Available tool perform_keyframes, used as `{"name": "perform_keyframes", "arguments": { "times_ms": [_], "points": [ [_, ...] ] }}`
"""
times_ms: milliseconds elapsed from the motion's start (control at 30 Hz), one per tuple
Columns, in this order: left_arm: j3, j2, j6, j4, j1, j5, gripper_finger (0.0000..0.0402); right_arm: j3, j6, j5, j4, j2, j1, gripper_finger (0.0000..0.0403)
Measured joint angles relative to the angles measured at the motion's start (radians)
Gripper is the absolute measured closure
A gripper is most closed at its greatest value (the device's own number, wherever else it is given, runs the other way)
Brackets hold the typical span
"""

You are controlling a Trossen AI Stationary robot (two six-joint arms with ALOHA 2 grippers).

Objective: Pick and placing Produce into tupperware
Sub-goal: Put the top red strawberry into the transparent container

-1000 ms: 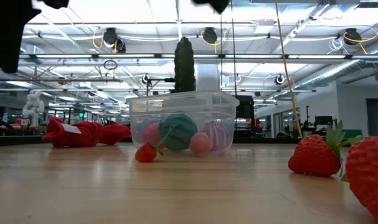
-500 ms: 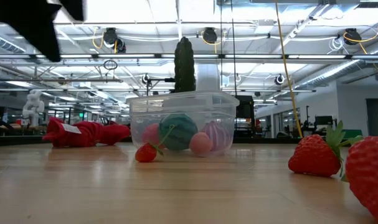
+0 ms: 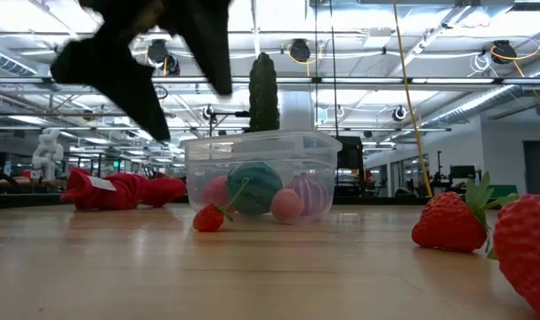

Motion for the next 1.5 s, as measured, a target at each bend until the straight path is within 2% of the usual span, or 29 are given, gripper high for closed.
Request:
{"name": "perform_keyframes", "arguments": {
  "times_ms": [433, 600, 800, 1133, 1500],
  "points": [
    [0.001, 0.046, 0.18, 0.015, 0.021, -0.085, 0.0092, 0.0, -0.119, 0.001, -0.018, -0.005, -0.006, 0.0238],
    [0.0, 0.079, 0.221, 0.007, 0.024, -0.082, 0.0091, 0.0, -0.121, 0.003, -0.015, -0.005, -0.022, 0.0238],
    [0.0, 0.118, 0.259, 0.029, 0.025, -0.033, 0.0091, 0.0, -0.12, 0.003, 0.007, -0.005, -0.034, 0.0238],
    [0.0, 0.124, 0.373, 0.037, 0.031, -0.063, 0.0091, 0.0, -0.12, 0.003, 0.094, -0.005, -0.035, 0.0238],
    [0.0, 0.176, 0.449, 0.027, 0.077, -0.052, 0.0091, 0.0, -0.037, 0.003, 0.113, -0.001, -0.035, 0.0238]
  ]
}}
